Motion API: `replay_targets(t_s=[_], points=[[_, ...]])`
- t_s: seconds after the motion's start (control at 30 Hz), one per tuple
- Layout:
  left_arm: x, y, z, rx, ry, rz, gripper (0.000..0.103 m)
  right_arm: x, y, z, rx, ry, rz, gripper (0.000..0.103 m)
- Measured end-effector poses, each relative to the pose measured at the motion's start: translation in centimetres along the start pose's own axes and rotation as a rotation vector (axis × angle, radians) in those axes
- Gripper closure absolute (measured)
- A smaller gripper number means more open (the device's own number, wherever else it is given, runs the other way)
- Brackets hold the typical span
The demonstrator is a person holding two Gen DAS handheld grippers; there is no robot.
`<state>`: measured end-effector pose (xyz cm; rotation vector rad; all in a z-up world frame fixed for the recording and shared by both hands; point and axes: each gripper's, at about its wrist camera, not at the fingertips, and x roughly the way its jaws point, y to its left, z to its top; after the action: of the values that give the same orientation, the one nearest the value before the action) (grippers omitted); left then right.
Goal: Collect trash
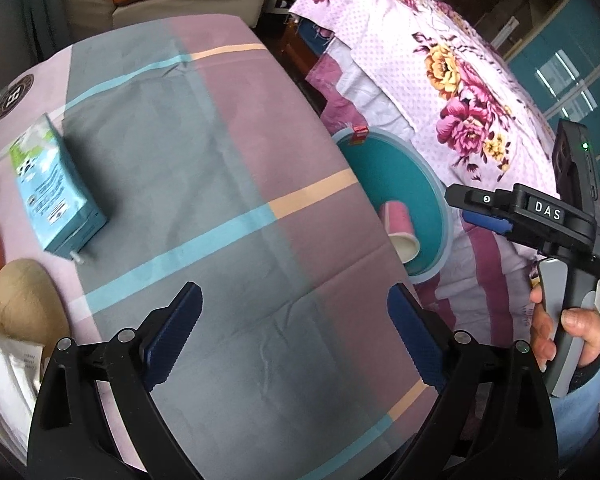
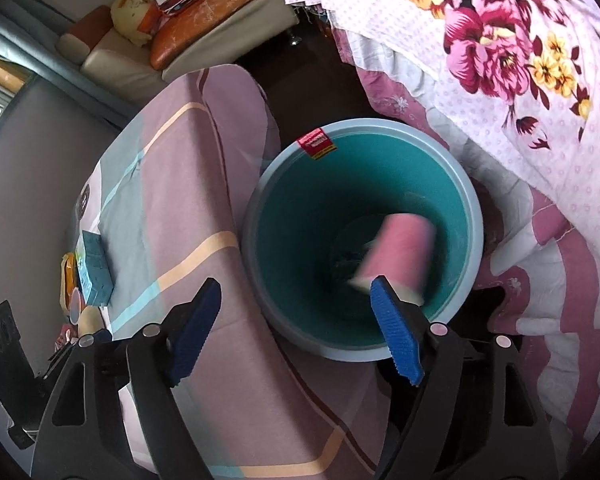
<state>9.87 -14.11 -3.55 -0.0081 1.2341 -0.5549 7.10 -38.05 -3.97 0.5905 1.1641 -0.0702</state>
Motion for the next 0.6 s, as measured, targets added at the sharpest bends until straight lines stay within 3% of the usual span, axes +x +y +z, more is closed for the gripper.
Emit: replay_targets(t_s=[0.23, 0.6], points=[[-2.6, 1.6, -1.6, -0.017, -0.043, 0.013, 0.009, -0.6, 2.7, -0.9, -0.045, 0.003, 0.003, 0.029], [-9.1, 7.5, -5.8, -0.048, -0.138, 0.139, 0.009, -0.6, 8.7, -3.6, -0.144, 0.033, 0.028, 0.029]])
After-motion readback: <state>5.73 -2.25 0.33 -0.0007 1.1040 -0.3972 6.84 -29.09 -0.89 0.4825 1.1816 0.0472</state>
